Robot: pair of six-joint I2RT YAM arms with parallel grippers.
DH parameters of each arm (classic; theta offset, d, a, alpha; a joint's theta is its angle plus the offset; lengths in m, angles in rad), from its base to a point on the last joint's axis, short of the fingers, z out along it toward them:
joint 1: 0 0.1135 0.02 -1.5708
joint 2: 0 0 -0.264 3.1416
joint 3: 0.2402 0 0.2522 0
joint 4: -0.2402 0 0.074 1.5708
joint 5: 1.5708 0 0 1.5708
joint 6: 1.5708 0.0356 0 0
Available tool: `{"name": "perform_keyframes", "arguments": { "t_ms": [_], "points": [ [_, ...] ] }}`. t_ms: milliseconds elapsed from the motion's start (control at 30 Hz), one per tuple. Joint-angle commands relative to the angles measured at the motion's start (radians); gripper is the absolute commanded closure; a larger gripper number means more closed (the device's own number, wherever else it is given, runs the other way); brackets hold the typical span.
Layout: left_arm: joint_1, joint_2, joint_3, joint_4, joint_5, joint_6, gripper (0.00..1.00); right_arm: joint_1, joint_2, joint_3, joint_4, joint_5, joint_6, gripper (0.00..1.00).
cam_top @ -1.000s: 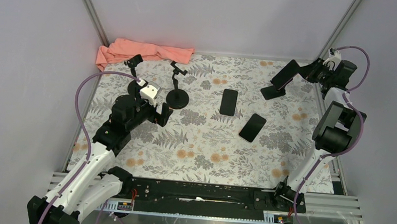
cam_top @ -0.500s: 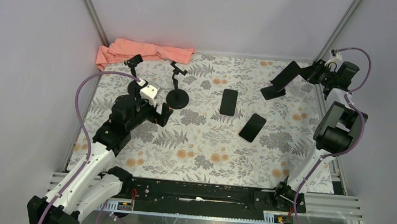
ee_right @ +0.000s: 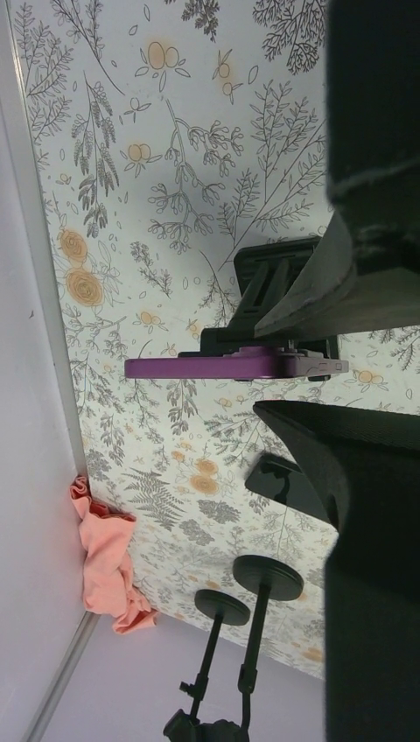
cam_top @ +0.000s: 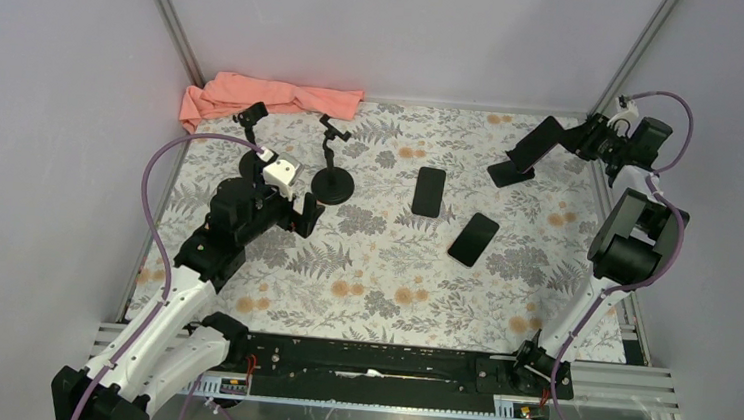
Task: Place the phone on the phone stand
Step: Adjust the phone at the phone stand.
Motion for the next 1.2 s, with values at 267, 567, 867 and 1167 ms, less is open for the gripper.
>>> {"name": "perform_keyframes", "arguments": {
  "t_ms": [267, 567, 867, 1167],
  "points": [
    [0.011, -0.003, -0.006, 0.017, 0.016, 0.017, 0.01, 0.005, -0.006, 0.061, -0.004, -0.008, -0.007, 0.49],
    [0.011, 0.0, -0.007, 0.016, 0.016, 0.017, 0.01, 0.005, 0.014, 0.086, 0.04, -0.004, 0.015, 0.6],
    [0.011, 0.006, -0.008, 0.017, 0.015, 0.018, 0.01, 0.005, 0.033, 0.08, 0.101, -0.027, 0.049, 0.82],
    [0.011, 0.009, -0.009, 0.017, 0.015, 0.019, 0.01, 0.004, 0.028, 0.061, 0.182, -0.013, 0.093, 0.94]
  ]
}}
